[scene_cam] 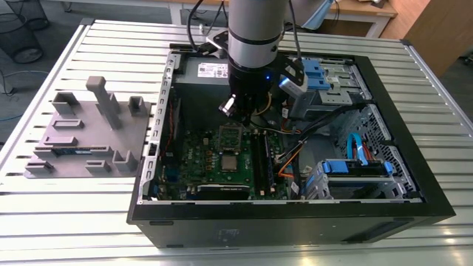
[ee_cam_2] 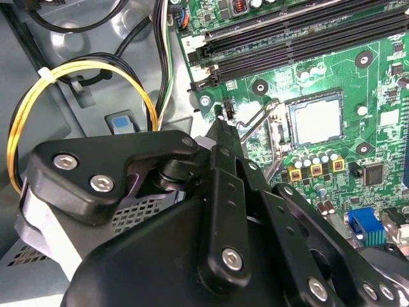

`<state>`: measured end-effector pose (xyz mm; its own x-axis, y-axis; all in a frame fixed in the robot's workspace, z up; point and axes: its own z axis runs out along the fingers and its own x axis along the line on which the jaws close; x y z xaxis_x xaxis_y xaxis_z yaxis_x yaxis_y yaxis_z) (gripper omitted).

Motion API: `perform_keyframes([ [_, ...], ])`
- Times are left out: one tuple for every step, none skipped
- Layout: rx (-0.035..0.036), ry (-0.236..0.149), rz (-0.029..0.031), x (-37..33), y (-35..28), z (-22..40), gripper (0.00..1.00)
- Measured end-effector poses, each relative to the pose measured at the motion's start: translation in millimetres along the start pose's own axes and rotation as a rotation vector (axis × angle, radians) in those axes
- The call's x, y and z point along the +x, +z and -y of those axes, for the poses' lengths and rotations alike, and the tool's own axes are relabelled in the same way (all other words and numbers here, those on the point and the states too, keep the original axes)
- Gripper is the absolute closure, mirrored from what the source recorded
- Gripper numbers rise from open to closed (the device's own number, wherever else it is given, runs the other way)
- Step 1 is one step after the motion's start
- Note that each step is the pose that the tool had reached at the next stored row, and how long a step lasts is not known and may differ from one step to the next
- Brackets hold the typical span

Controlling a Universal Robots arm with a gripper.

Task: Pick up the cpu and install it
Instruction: 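Close the cpu cover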

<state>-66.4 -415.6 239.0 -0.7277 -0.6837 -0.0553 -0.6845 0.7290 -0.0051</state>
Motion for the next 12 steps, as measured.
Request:
perform_keyframes([
  [0.0000, 0.000, 0.0001, 0.2, -0.1, 0.2, 0.89],
  [0.0000, 0.000, 0.0001, 0.3, -0.3, 0.4, 0.89],
  [-0.0001, -0.001, 0.0002, 0.3, -0.5, 0.4, 0.89],
  [-0.0001, -0.001, 0.0003, 0.4, -0.7, 0.5, 0.89],
  [-0.0001, -0.001, 0.0003, 0.4, -1.0, 0.6, 0.89],
  [-0.0001, -0.001, 0.0002, 0.5, -1.3, 0.6, 0.89],
  [0.0000, -0.001, 0.0001, 0.5, -1.7, 0.7, 0.89],
  [-0.0001, -0.001, 0.0002, 0.5, -1.9, 0.7, 0.89],
  [-0.0002, -0.001, 0.0004, 0.5, -2.1, 0.7, 0.89],
  [-0.0002, -0.002, 0.0004, 0.5, -2.3, 0.8, 0.89],
  [-0.0002, -0.002, 0.0004, 0.6, -2.6, 0.8, 0.89],
  [-0.0001, -0.002, 0.0002, 0.6, -2.8, 0.9, 0.89],
])
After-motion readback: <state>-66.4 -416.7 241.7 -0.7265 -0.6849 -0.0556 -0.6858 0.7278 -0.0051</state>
